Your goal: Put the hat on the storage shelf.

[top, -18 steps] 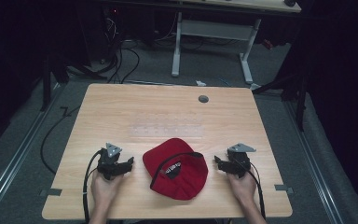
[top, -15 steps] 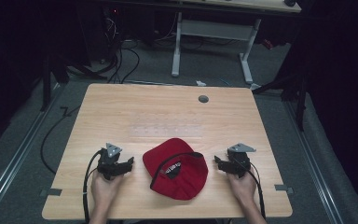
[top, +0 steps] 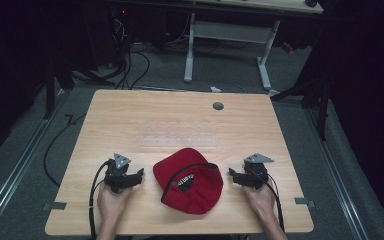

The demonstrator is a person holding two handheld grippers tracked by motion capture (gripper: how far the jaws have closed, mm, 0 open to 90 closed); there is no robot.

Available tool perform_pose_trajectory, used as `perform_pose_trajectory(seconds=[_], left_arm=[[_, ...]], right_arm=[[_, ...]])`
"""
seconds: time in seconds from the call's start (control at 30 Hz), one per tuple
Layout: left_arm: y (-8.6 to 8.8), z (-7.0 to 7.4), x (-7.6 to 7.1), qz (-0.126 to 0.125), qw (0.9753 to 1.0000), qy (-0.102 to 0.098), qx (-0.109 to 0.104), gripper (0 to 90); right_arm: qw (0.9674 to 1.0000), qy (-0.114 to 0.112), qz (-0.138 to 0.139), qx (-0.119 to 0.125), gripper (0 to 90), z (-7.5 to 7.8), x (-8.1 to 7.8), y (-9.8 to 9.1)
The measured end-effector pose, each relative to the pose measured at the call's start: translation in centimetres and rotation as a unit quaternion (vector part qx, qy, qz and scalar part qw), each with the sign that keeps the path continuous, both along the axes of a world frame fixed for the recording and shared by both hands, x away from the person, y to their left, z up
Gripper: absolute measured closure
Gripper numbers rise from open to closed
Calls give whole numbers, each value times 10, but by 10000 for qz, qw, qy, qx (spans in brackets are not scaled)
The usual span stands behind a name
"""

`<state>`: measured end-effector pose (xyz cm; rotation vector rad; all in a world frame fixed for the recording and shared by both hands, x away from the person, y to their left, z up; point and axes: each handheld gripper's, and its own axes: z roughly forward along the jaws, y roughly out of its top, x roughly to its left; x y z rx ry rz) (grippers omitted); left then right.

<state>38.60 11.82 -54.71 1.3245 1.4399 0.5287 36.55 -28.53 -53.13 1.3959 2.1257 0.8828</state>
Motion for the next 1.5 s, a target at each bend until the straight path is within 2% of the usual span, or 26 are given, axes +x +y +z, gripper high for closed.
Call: perform_pose_trajectory(seconds=[0.13, 0.3, 0.37, 0.5, 0.7, 0.9, 1.03, 1.2, 1.33, 1.5], left_arm=[[0, 0, 0, -1, 10000, 0, -1, 272], [0, 0, 0, 2, 10000, 2, -2, 273], [0, 0, 0, 3, 10000, 2, -1, 273], [0, 0, 0, 3, 10000, 2, 1, 273], [0, 0, 0, 3, 10000, 2, 0, 273], [0, 0, 0, 5, 10000, 3, 0, 273], [0, 0, 0, 6, 10000, 2, 0, 273], [0, 0, 0, 9, 10000, 2, -1, 273], [0, 0, 0, 6, 10000, 3, 3, 273], [0, 0, 0, 12, 10000, 3, -1, 273]], right_arm=[[10000, 6, -50, -5, 292, 0, -1, 0], [9999, 1, -113, 45, 363, 2, -3, -2], [9997, 35, -121, 198, 385, 3, -6, -4], [9991, -36, -102, 420, 406, 7, -12, -8], [9965, -94, -27, 834, 461, 16, -24, -14], [9943, -174, 89, 1045, 450, 24, -33, -13], [9938, -230, 264, 1056, 437, 30, -41, -9], [9913, -401, 497, 1154, 414, 39, -47, -2], [9896, -523, 708, 1135, 402, 49, -52, 6], [9869, -485, 990, 1175, 386, 57, -51, 19]])
